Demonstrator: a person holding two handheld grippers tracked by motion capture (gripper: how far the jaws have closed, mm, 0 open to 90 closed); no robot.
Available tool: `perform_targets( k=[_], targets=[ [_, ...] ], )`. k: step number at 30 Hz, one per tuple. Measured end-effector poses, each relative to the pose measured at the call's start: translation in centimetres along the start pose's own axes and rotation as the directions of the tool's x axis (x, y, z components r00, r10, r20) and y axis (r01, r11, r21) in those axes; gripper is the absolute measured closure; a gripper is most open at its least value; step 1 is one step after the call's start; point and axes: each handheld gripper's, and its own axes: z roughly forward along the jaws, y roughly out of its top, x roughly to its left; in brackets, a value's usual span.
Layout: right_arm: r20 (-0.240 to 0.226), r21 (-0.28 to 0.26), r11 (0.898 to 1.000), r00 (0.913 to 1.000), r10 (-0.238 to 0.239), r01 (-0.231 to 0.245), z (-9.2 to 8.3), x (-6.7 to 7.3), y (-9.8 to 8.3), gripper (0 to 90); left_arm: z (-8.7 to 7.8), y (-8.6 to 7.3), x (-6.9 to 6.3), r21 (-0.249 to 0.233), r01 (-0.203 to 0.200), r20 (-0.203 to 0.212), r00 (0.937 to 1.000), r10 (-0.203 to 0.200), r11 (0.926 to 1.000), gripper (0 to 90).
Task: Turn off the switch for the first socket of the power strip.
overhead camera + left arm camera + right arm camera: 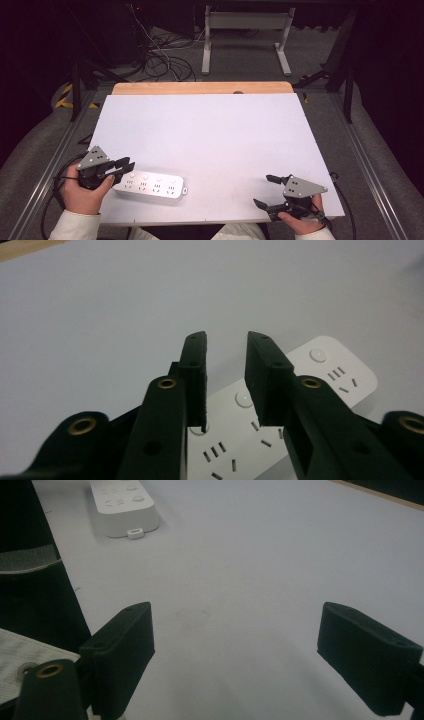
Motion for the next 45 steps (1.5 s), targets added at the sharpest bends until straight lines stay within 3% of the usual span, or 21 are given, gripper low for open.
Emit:
perform_targets(
  k=[1, 13, 19, 24, 31, 36, 42, 45],
  targets=[
    [0.0, -0.001, 1.0, 1.0, 0.0, 0.0, 0.0, 0.0, 0.0, 15.2, -0.2, 0.1, 0.0, -0.001, -0.006, 0.003, 1.0, 0.006, 1.0, 63.2],
    [-0.001, -0.003, 1.0, 1.0, 0.002, -0.002, 0.0, 0.0, 0.0, 15.2, -1.1, 0.5, -0.9, -0.089, -0.028, 0.016, 0.9994, 0.03, 0.9956, 43.2],
    [0.001, -0.003, 1.0, 1.0, 0.003, -0.003, 0.0, 0.0, 0.0, 15.1, -1.4, 0.2, -1.2, -0.175, -0.025, 0.054, 0.9979, 0.035, 0.9843, 28.5],
    [0.001, -0.002, 1.0, 1.0, 0.004, -0.004, -0.1, 0.1, 0.0, 15.0, -1.8, -0.2, -1.8, -0.233, -0.06, 0.071, 0.9944, 0.078, 0.9706, 19.1],
    [-0.002, -0.007, 1.0, 1.0, 0.005, -0.005, -0.1, 0.1, 0.0, 14.8, -2.0, -1.5, -2.5, -0.29, -0.055, 0.127, 0.9873, 0.095, 0.9555, 15.7],
    [0.0, -0.006, 1.0, 1.0, 0.002, -0.002, 0.0, 0.1, 0.0, 14.7, -1.9, -2.9, -2.9, -0.294, -0.071, 0.132, 0.9847, 0.114, 0.9533, 15.2],
    [-0.013, -0.001, 1.0, 0.9999, -0.008, 0.008, 0.0, 0.1, 0.0, 11.0, -1.2, -4.5, -3.0, -0.309, -0.049, 0.133, 0.9867, 0.094, 0.9498, 14.5],
    [-0.015, 0.0, 1.0, 0.9998, -0.009, 0.009, 0.0, 0.2, 0.0, 11.0, -0.9, -5.1, -3.1, -0.302, -0.037, 0.127, 0.9888, 0.079, 0.9526, 13.8]
  ],
)
